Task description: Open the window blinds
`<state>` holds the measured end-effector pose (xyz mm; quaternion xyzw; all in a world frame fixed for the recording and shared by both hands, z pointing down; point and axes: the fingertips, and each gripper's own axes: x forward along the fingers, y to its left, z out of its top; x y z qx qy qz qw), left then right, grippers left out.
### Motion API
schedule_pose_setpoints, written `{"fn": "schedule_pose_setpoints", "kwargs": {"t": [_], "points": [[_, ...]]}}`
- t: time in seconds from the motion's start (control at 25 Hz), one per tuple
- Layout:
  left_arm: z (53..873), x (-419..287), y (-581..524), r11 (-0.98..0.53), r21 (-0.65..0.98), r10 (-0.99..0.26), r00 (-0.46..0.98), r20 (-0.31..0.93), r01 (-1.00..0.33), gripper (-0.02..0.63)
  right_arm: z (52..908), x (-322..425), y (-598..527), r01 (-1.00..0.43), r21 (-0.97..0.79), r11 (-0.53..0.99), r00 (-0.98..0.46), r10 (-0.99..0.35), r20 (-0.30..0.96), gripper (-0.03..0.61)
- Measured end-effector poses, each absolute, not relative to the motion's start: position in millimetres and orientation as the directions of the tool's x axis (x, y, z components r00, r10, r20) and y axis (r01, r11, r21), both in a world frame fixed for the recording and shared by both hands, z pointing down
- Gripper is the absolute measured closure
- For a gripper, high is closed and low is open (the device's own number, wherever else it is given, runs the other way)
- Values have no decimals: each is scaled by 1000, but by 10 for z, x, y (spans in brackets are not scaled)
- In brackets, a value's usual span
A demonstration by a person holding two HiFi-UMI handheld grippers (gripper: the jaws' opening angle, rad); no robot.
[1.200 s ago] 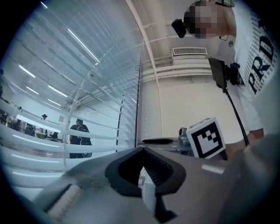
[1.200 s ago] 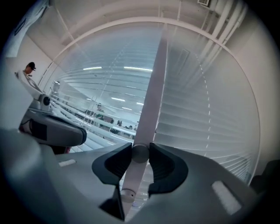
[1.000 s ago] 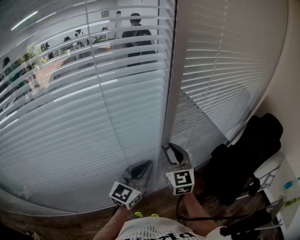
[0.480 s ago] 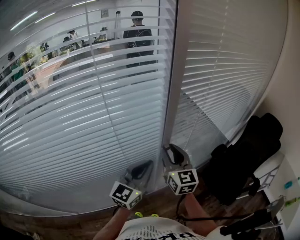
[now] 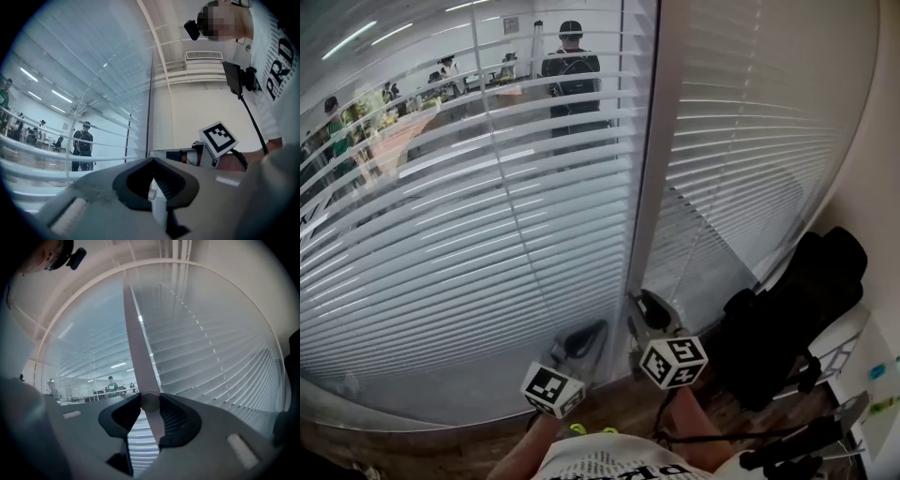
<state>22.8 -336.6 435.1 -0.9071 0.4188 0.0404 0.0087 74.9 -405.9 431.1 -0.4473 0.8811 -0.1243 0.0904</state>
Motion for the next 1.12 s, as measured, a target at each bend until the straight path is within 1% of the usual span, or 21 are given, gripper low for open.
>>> {"fn": "schedule_pose_setpoints", "kwargs": {"t": [0.2, 0.36, 0.6, 1.12], "points": [[4325, 192, -3385, -641, 6, -765, 639, -85, -767, 621, 4276, 764, -4071, -736, -375, 563, -590, -806, -52, 443], [4412, 186, -3372, -639, 6, -767, 636, -86, -769, 621, 4347, 769, -4057, -729, -394, 560, -591, -805, -50, 443], [4390, 195, -3368, -640, 1, -766, 638, -79, -768, 621, 4299, 759, -4042, -748, -338, 571, -590, -806, -55, 440], [4422, 171, -3389, -632, 43, -774, 628, -82, -774, 621, 4322, 725, -4028, -740, -325, 589, -600, -796, -75, 439]]}}
